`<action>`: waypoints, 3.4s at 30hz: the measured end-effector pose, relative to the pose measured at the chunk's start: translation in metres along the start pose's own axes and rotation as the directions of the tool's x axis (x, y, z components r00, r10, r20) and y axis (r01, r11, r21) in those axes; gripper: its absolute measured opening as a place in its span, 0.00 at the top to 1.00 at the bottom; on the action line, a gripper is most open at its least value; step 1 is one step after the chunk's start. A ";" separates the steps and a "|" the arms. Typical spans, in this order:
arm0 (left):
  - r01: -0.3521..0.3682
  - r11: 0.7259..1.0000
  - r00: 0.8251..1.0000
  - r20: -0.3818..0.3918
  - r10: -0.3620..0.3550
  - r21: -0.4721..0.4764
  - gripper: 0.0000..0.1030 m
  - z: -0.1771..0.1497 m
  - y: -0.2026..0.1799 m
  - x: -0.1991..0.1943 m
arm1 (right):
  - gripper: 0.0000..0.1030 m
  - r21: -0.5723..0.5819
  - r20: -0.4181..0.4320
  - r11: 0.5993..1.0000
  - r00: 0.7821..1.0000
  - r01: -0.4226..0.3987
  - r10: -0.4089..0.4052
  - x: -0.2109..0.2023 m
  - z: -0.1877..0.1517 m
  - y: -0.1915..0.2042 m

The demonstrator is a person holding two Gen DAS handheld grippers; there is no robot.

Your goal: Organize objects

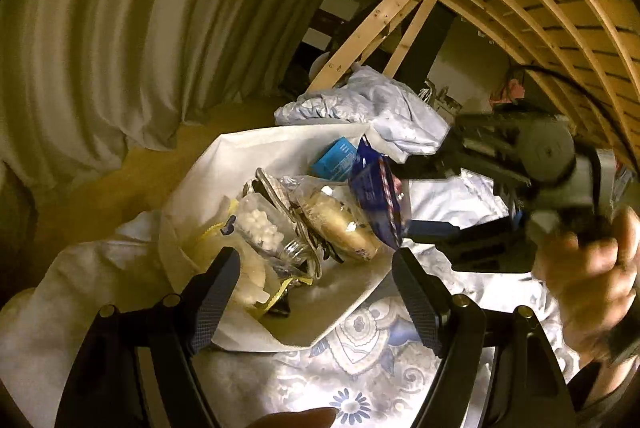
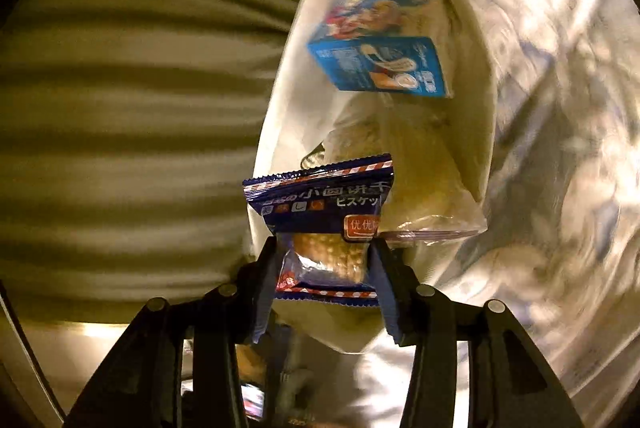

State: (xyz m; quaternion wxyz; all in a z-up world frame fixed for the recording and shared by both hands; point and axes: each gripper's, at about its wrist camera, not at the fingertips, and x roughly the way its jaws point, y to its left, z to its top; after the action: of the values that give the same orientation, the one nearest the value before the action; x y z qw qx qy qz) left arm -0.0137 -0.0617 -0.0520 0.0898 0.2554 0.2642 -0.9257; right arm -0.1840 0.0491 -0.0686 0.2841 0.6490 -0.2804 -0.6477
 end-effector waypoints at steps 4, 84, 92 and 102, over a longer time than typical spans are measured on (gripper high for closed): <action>0.010 1.000 1.000 0.002 -0.010 -0.007 0.25 0.000 0.001 0.003 | 0.51 0.056 0.079 0.998 0.997 0.003 -0.008 -0.002 -0.007 0.006; -0.146 0.975 0.978 -0.125 0.168 0.169 0.25 -0.006 -0.007 -0.008 | 0.51 -0.383 0.098 0.918 0.993 0.100 -0.068 0.005 -0.010 0.005; -0.170 0.972 0.972 -0.137 0.192 0.162 0.26 -0.007 -0.004 -0.004 | 0.65 -0.382 0.157 0.898 0.973 0.218 -0.169 0.066 0.027 -0.014; -0.130 0.980 0.981 -0.127 0.150 0.149 0.26 -0.006 -0.004 -0.007 | 0.62 -0.442 0.010 0.888 0.989 -0.131 0.151 0.004 -0.003 0.004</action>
State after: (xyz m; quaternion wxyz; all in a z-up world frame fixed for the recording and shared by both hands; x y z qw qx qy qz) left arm -0.0067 -0.0555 -0.0511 0.1183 0.3421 0.1855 -0.9135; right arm -0.1807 0.0433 -0.0680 0.4632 0.5316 -0.1794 -0.6860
